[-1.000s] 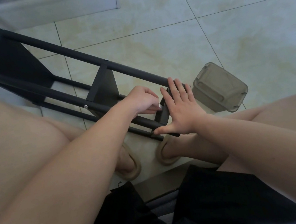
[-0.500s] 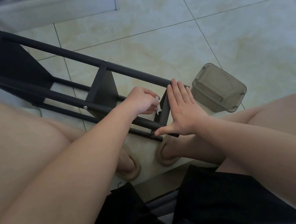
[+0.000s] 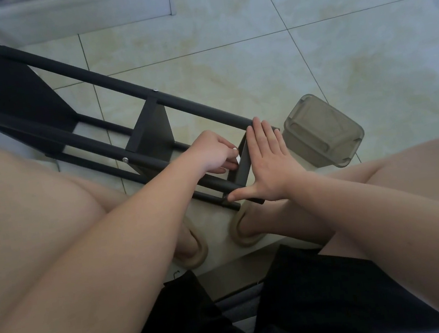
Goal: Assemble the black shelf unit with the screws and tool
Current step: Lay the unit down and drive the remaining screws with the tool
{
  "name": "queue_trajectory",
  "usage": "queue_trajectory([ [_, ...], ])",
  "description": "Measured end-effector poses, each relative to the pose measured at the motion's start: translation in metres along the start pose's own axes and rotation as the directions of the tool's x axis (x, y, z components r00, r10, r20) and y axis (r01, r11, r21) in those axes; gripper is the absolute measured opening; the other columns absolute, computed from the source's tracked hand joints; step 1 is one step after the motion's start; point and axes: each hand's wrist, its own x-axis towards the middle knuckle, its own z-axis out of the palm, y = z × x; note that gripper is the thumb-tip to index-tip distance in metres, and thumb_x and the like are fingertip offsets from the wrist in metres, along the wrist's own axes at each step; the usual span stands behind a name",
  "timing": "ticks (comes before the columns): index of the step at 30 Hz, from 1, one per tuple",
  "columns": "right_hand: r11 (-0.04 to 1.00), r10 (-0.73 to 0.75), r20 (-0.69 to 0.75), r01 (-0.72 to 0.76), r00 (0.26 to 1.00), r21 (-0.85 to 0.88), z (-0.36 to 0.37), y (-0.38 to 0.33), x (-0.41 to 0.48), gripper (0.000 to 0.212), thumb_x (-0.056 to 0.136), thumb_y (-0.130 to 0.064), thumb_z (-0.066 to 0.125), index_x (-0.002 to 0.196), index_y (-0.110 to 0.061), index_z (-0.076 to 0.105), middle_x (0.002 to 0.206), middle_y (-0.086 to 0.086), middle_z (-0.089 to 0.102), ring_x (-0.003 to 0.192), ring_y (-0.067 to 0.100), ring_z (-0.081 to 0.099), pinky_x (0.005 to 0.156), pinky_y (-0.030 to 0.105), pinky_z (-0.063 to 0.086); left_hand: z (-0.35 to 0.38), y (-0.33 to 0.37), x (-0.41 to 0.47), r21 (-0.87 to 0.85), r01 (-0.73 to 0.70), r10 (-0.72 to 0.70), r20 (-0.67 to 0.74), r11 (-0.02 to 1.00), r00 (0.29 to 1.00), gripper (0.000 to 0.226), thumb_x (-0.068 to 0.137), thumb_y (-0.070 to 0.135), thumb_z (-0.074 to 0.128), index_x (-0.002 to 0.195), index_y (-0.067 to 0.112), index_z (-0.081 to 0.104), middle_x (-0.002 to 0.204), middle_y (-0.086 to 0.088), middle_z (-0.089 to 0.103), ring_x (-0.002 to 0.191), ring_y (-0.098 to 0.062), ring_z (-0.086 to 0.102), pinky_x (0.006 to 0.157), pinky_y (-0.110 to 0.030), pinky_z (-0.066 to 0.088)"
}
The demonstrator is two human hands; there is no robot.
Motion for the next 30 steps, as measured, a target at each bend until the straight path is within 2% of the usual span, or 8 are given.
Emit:
queue_trajectory([
  [8,1.000,0.003,-0.002,-0.003,1.000,-0.006,0.0008,-0.0005,0.0003,0.161,0.039,-0.111,0.003,0.154,-0.001,-0.024,0.161,0.017,-0.035,0.148,0.033,-0.033,0.121,0.046,-0.020,0.0012,-0.0025,0.0037,0.140,-0.025,0.027,-0.006,0.990,1.000,0.010,0.095,0.018,0.064,0.087,0.022,0.067,0.063,0.009,0.073,0.065,-0.001,0.072,0.070,-0.028,0.056],
  [20,1.000,0.006,-0.005,-0.006,1.000,-0.001,0.0021,-0.0007,0.0006,0.160,0.042,-0.111,0.007,0.154,-0.001,-0.024,0.160,0.017,-0.035,0.148,0.033,-0.033,0.122,0.046,-0.018,0.0013,-0.0004,0.0017,0.181,-0.016,0.015,0.007,0.983,1.000,0.013,0.095,0.018,0.064,0.084,0.024,0.067,0.066,0.007,0.074,0.068,-0.003,0.073,0.076,-0.030,0.057],
  [24,1.000,0.005,-0.012,-0.005,1.000,0.006,0.0019,-0.0004,-0.0001,0.160,0.042,-0.110,0.007,0.155,-0.001,-0.023,0.161,0.016,-0.035,0.149,0.032,-0.033,0.121,0.046,-0.019,0.0014,0.0012,0.0004,0.200,-0.009,0.003,0.032,0.980,0.999,0.013,0.095,0.017,0.064,0.084,0.023,0.067,0.071,0.005,0.075,0.071,-0.006,0.073,0.071,-0.027,0.054],
  [30,1.000,0.007,-0.013,-0.006,1.000,0.005,0.0007,-0.0017,-0.0004,0.159,0.043,-0.109,0.010,0.155,-0.001,-0.023,0.161,0.016,-0.034,0.149,0.033,-0.032,0.122,0.046,-0.018,-0.0024,0.0021,-0.0005,0.185,0.000,-0.007,0.034,0.983,0.999,0.012,0.096,0.017,0.063,0.086,0.021,0.068,0.065,0.008,0.074,0.066,-0.002,0.072,0.068,-0.026,0.053],
])
